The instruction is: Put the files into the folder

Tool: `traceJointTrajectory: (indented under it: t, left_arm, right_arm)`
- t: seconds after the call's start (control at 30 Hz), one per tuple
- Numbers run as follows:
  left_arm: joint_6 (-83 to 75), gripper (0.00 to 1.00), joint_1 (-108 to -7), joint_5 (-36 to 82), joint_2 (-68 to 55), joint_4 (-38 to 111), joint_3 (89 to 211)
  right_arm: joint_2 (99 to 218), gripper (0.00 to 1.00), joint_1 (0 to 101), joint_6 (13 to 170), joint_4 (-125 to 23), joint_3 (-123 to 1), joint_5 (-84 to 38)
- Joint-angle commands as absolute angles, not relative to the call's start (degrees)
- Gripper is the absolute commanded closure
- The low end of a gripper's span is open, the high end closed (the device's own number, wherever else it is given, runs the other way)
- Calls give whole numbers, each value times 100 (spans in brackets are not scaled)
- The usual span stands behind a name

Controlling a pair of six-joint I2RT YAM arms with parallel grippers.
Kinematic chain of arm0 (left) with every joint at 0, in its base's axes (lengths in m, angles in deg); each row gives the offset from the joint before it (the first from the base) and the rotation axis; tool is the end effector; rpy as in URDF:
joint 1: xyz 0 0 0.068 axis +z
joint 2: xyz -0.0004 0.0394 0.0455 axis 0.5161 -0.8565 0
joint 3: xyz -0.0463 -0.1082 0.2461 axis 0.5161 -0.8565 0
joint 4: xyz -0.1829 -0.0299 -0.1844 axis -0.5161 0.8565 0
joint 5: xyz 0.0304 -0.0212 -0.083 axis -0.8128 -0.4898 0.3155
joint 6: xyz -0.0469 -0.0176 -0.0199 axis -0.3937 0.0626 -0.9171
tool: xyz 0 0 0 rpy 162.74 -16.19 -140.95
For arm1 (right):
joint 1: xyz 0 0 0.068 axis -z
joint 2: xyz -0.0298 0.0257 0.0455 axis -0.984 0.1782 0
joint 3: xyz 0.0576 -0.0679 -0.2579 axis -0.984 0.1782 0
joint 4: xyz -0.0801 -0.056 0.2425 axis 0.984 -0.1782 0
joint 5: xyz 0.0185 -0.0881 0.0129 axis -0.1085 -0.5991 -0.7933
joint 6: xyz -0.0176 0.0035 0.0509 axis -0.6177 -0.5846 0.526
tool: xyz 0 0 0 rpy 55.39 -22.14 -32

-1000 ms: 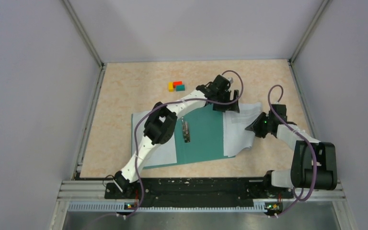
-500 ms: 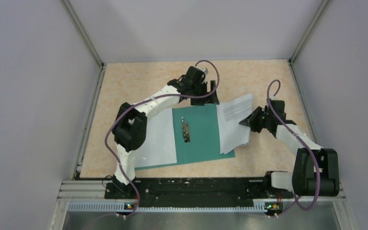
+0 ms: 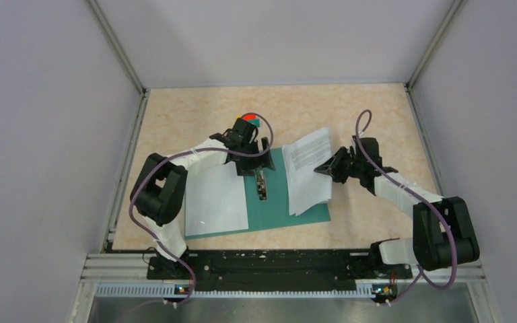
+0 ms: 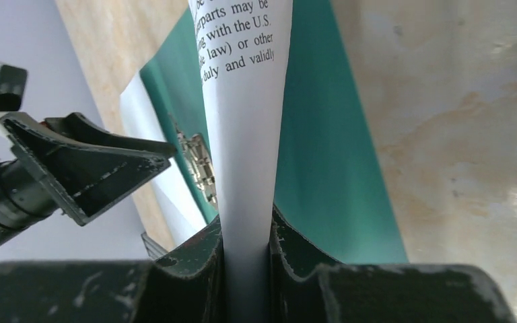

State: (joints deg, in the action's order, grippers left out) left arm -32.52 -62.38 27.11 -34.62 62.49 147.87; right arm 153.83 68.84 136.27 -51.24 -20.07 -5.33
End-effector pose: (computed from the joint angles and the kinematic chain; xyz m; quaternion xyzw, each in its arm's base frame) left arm 0.3181 -0.2022 0.1931 -0.0465 0.9542 -0.2453 0.1646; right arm 0.2509 0.0636 0.1805 0.2282 0.8685 0.3725 0.2343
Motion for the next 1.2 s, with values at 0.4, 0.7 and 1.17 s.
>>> traceJointTrajectory:
  t: [0.4,0.7,1.17]
  left_arm:
    - [-4453,6,-5574,5432,-2235,3912,13997]
    - [-5173,5,-5391,6152,-2182,2582,13796]
    - [-6562,17,-5309,6513,-2378,-4,13612]
  right_arm:
    - [15013,82,6726,14639,-3933,-2866,462]
    - [15014,81,6713,15151,-3426,-3219,851]
    - [14952,81,6648,15180,-3432,-3469,1079]
